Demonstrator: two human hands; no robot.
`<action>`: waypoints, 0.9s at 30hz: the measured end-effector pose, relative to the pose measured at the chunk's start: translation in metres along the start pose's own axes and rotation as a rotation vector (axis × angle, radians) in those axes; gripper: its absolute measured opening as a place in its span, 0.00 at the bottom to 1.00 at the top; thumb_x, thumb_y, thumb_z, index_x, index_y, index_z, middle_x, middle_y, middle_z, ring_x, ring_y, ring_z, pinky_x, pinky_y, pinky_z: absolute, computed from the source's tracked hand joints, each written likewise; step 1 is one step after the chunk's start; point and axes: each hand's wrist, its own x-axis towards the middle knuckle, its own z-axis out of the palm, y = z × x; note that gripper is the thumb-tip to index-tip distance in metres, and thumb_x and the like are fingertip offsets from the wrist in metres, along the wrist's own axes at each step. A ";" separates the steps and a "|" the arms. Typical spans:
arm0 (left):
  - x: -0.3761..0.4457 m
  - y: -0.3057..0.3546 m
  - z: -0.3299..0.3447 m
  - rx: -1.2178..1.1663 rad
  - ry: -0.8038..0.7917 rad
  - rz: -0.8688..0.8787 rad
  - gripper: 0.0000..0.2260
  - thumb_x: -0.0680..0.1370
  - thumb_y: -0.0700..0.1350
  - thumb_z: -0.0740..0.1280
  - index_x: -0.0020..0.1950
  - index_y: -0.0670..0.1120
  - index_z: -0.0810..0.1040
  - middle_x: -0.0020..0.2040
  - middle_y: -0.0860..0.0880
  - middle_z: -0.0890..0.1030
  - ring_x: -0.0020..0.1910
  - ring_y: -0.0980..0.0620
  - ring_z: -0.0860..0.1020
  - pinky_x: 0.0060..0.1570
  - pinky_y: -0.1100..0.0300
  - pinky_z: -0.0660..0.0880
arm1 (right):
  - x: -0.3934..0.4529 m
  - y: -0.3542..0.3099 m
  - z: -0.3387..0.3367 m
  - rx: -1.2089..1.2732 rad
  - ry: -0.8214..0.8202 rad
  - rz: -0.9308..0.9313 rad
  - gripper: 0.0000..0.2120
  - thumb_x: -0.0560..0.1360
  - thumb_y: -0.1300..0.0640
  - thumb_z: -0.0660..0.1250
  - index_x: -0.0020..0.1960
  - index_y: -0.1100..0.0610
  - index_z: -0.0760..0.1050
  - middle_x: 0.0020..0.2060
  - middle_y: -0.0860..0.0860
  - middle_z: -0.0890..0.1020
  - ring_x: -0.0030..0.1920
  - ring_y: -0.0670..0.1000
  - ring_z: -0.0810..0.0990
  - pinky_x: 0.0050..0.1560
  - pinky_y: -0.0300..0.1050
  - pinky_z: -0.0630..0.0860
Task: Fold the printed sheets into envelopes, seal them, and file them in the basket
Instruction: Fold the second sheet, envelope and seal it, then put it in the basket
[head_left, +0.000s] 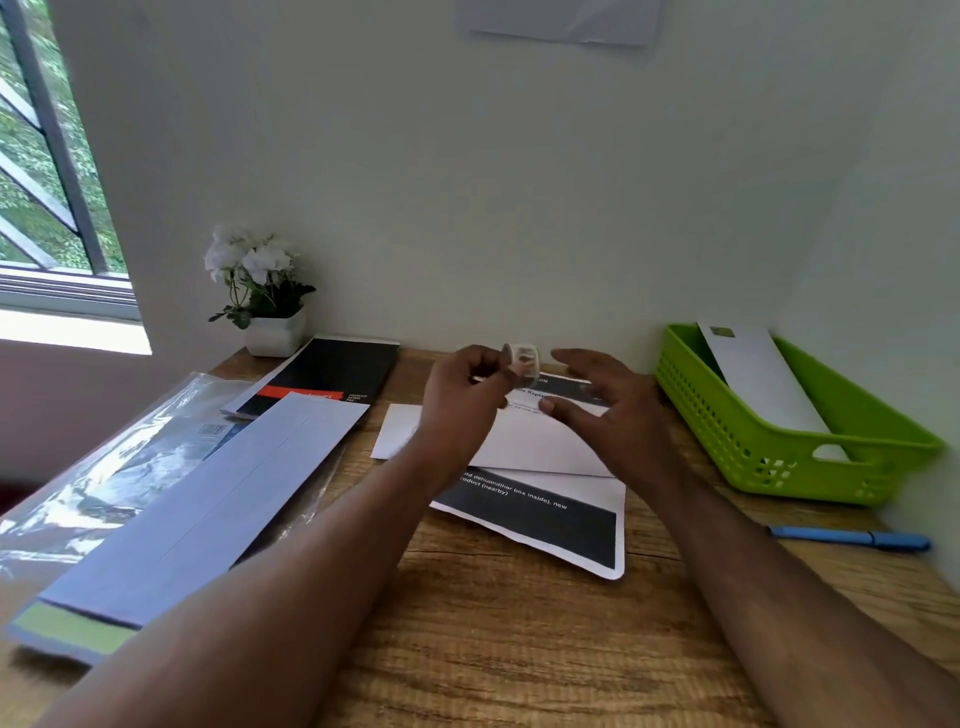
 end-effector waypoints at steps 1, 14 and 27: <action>-0.003 0.000 0.001 -0.037 -0.043 -0.032 0.04 0.76 0.45 0.71 0.44 0.46 0.82 0.41 0.47 0.84 0.38 0.54 0.78 0.36 0.59 0.73 | -0.001 -0.004 0.003 -0.003 -0.007 -0.040 0.23 0.70 0.50 0.74 0.64 0.48 0.76 0.59 0.40 0.77 0.61 0.40 0.75 0.59 0.35 0.72; -0.006 -0.006 0.001 -0.225 -0.292 -0.112 0.12 0.71 0.40 0.68 0.52 0.40 0.81 0.41 0.41 0.83 0.39 0.47 0.80 0.36 0.56 0.75 | -0.003 -0.005 0.008 0.200 0.032 -0.013 0.16 0.68 0.57 0.76 0.54 0.49 0.80 0.49 0.44 0.82 0.48 0.44 0.82 0.50 0.40 0.79; -0.005 -0.011 -0.002 -0.131 -0.333 0.049 0.12 0.73 0.31 0.70 0.55 0.40 0.82 0.47 0.46 0.85 0.49 0.52 0.82 0.53 0.58 0.79 | -0.003 -0.004 0.004 0.074 0.090 -0.124 0.10 0.71 0.59 0.74 0.52 0.53 0.83 0.50 0.49 0.83 0.50 0.47 0.82 0.45 0.45 0.81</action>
